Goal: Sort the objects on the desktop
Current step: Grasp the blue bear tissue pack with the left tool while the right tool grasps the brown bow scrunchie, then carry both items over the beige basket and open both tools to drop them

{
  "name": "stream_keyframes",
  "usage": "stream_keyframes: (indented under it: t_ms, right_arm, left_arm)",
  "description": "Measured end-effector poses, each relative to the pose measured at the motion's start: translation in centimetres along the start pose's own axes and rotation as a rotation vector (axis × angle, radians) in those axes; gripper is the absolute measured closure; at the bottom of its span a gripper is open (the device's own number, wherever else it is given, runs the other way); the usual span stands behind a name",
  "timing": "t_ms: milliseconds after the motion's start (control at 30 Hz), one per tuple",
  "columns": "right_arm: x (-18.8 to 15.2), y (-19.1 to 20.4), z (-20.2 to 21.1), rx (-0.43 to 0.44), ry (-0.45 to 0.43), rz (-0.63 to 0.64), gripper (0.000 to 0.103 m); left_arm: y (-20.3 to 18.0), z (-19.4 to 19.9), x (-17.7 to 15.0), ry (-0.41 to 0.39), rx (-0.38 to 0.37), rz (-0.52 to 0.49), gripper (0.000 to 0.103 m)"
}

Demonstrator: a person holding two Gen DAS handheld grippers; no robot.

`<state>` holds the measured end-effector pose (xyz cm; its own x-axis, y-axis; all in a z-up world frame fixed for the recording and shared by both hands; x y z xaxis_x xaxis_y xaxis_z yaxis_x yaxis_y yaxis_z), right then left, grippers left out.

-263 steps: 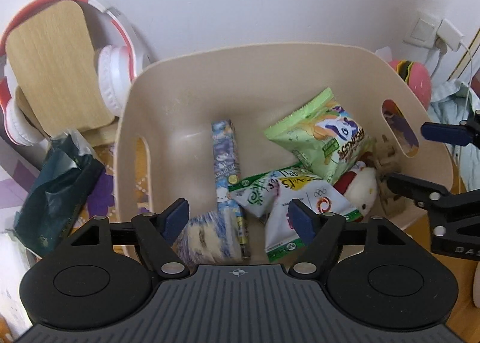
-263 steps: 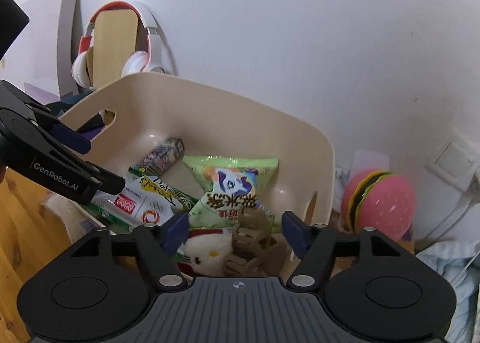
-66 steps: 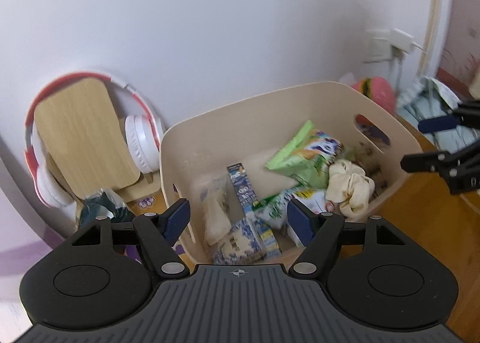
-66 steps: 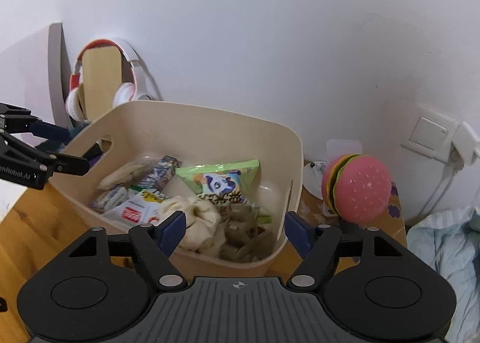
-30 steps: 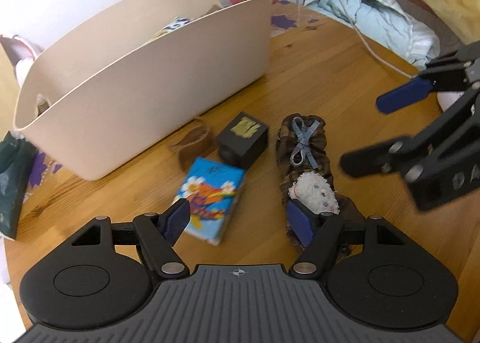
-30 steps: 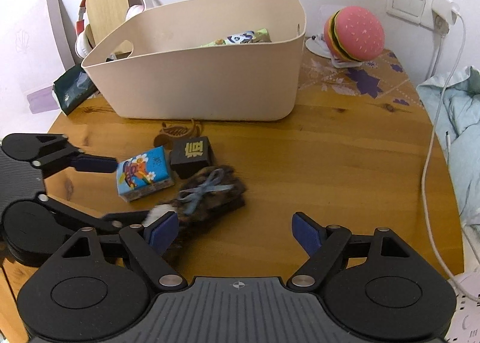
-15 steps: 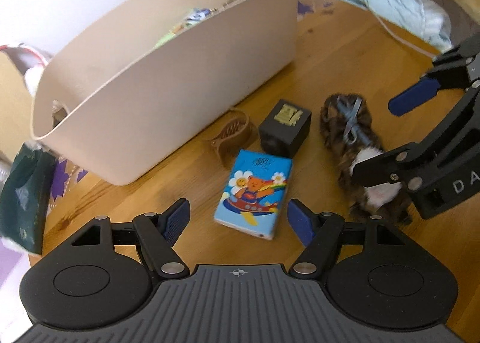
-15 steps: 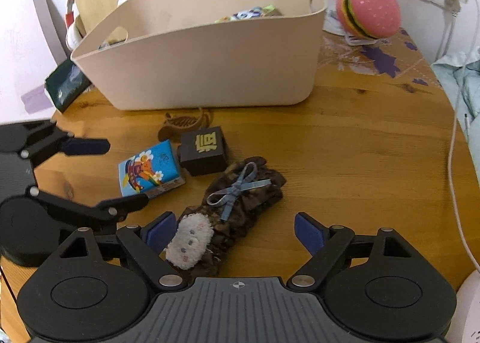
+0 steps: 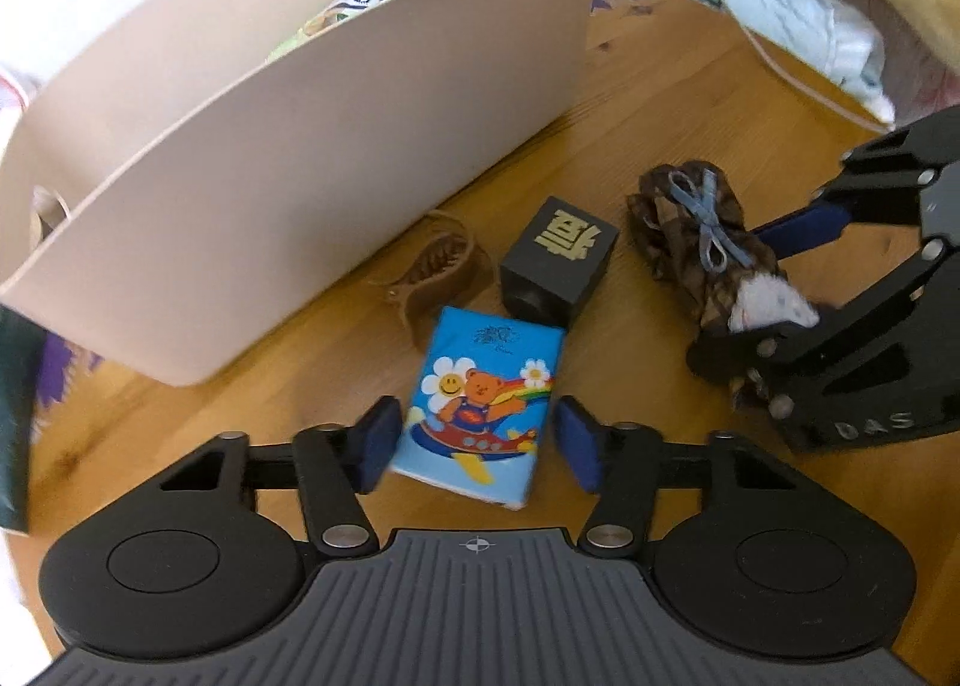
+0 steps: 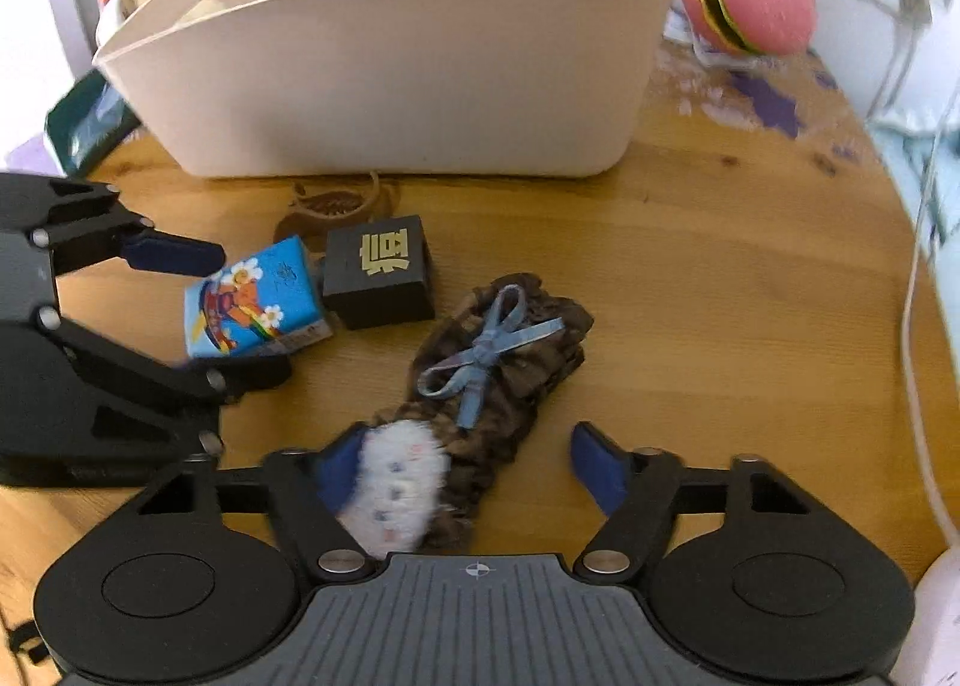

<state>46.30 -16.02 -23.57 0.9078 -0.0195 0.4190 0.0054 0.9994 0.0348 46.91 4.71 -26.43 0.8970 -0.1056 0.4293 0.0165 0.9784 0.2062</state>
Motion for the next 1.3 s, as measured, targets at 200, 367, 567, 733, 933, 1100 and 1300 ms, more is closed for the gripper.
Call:
stream_keyframes:
  t_ms: [200, 367, 567, 733, 933, 1100, 1300]
  right_arm:
    - [-0.1, -0.3, 0.3, -0.025, -0.025, 0.042, 0.067]
    - [-0.2, -0.4, 0.4, -0.014, -0.017, 0.035, 0.072]
    - [-0.7, -0.7, 1.5, 0.013, -0.013, 0.033, 0.072]
    - [-0.7, -1.3, 3.5, 0.040, -0.044, 0.025, 0.072]
    - [-0.3, -1.6, 6.1, 0.067, -0.093, 0.030, 0.072]
    - [0.3, -1.8, 8.3, 0.077, -0.140, 0.049, 0.072]
    - [1.9, -2.4, 11.0, 0.085, -0.212, 0.056, 0.072]
  left_arm:
    - [0.1, 0.1, -0.5, 0.006, -0.023, 0.048, 0.055]
    - [-0.6, 0.6, -1.0, 0.014, -0.032, 0.045, 0.056]
    - [-0.6, 2.0, -1.3, -0.005, -0.029, 0.071, 0.056]
    - [-0.3, 3.8, -1.1, -0.039, -0.043, 0.101, 0.056]
    - [0.1, 6.3, -0.6, -0.077, -0.044, 0.117, 0.056]
    - [0.7, 8.7, -0.3, -0.119, -0.033, 0.107, 0.056]
    - [1.4, 11.0, -0.3, -0.157, 0.001, 0.114, 0.056]
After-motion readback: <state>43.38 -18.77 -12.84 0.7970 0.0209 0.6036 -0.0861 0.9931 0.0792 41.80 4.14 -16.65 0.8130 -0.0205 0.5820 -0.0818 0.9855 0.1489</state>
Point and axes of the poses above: each gripper's, at about its wrist camera, not at the fingertips, and z roughly against the way its jaws point, y to its left, x to its top, the point moved 3 cm from there along -z, roughly the way its jaws point, and after that the axes turned 6 degrees about -z, right-handed, at the moved point
